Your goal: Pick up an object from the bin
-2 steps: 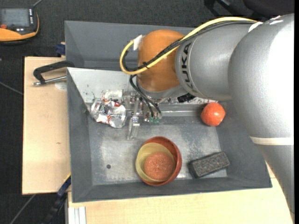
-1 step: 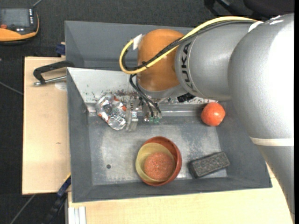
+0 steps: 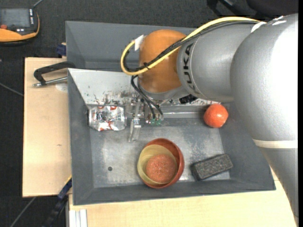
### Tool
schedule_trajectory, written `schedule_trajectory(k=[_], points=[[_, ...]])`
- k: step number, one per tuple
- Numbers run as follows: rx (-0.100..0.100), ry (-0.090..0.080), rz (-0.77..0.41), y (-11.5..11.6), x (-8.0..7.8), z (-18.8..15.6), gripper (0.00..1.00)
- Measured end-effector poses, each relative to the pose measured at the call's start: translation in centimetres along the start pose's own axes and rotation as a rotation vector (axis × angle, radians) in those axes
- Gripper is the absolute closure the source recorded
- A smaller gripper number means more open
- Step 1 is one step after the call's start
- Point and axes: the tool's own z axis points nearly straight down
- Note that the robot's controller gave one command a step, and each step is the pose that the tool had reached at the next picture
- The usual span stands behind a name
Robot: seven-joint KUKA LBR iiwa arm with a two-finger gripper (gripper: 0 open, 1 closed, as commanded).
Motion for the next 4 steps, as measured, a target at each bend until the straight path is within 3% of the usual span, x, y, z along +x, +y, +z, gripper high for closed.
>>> schedule_trajectory(k=[1,2,3,4], points=[[0.003,0.000,0.001,-0.2,0.0,0.0,1.00],[0.000,-0.013,-0.020,-2.8,2.2,-7.8,1.00],[0.001,-0.009,-0.066,-2.9,7.3,-4.3,1.00],[-0.001,-0.021,-0.095,-4.1,3.1,-8.5,1.00]])
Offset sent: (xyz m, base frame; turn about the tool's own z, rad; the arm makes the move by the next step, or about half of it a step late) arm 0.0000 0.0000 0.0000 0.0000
